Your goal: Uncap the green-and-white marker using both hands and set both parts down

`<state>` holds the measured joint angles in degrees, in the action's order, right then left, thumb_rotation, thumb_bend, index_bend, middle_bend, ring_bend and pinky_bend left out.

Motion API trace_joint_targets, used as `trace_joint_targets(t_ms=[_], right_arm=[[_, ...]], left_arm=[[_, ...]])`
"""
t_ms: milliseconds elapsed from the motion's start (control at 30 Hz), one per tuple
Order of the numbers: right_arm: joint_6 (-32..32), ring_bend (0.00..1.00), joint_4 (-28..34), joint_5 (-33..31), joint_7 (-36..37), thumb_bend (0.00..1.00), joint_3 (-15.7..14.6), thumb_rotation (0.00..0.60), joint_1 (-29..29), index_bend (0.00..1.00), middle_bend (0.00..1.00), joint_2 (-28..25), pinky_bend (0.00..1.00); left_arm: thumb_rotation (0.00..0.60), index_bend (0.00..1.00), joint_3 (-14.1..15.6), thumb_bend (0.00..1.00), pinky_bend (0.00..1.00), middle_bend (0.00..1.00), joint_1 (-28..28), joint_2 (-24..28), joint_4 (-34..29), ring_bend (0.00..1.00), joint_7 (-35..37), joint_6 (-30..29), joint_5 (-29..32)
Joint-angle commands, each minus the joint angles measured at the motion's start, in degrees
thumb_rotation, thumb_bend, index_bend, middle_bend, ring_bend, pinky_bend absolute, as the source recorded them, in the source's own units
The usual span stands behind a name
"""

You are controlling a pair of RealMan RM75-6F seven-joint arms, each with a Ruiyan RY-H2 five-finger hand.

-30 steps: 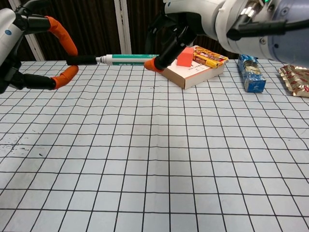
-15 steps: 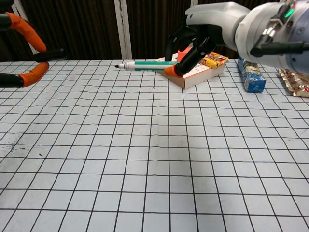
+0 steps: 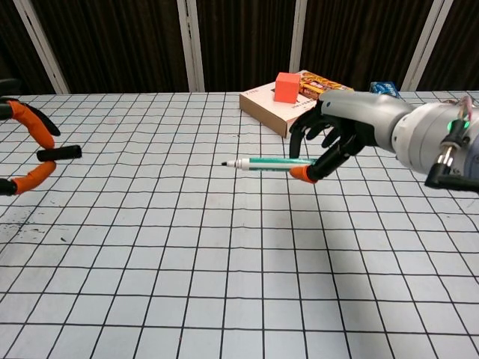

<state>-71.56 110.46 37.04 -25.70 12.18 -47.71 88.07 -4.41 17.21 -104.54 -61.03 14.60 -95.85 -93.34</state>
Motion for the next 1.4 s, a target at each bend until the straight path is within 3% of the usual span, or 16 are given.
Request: trace_joint_targets(t_ms=[33, 533, 767, 900, 1000, 1400], right_arm=[[3.13, 0.17, -2.10, 2.66, 3.01, 0.46, -2.59, 0.600, 1.95, 0.74, 0.17, 1.51, 0.19], [6.20, 0.17, -9.92, 3.82, 4.03, 0.46, -3.00, 0.600, 3.36, 0.75, 0.17, 7.21, 0.19], [6.24, 0.17, -9.70, 4.40, 3.21, 0.46, -2.31, 0.600, 3.75, 0.75, 0.17, 7.24, 0.19], [6.40, 0.17, -9.72, 4.48, 2.99, 0.46, -1.83, 0.600, 3.88, 0.75, 0.17, 7.23, 0.19], [6.82, 0.17, -10.43, 4.29, 3.17, 0.46, -1.28, 0.600, 3.93, 0.75, 0.17, 7.51, 0.19], [12.05, 0.17, -20.99, 5.58, 7.94, 0.47, -1.15, 0.600, 4.77, 0.75, 0.17, 11.06, 0.19]], left_arm=[[0.600, 0.63, 0.01, 0.47, 0.10, 0.37, 0.96, -4.10, 6.53, 0.02, 4.21, 3.69, 1.81], [0.600, 0.62, -2.19, 0.47, 0.10, 0.35, 6.54, -14.75, 20.15, 0.02, 9.25, 14.24, 5.61], [0.600, 0.47, -1.90, 0.46, 0.08, 0.24, 6.64, -16.38, 21.90, 0.00, 8.30, 15.18, 6.19], [0.600, 0.28, -1.68, 0.46, 0.05, 0.11, 6.50, -14.53, 19.27, 0.00, 8.54, 13.67, 5.51], [0.600, 0.19, -1.29, 0.46, 0.04, 0.06, 6.03, -11.60, 15.43, 0.00, 8.13, 11.93, 4.65], [0.600, 0.16, -1.37, 0.46, 0.03, 0.06, 1.54, 5.29, -6.91, 0.00, 1.08, 3.68, 2.78]])
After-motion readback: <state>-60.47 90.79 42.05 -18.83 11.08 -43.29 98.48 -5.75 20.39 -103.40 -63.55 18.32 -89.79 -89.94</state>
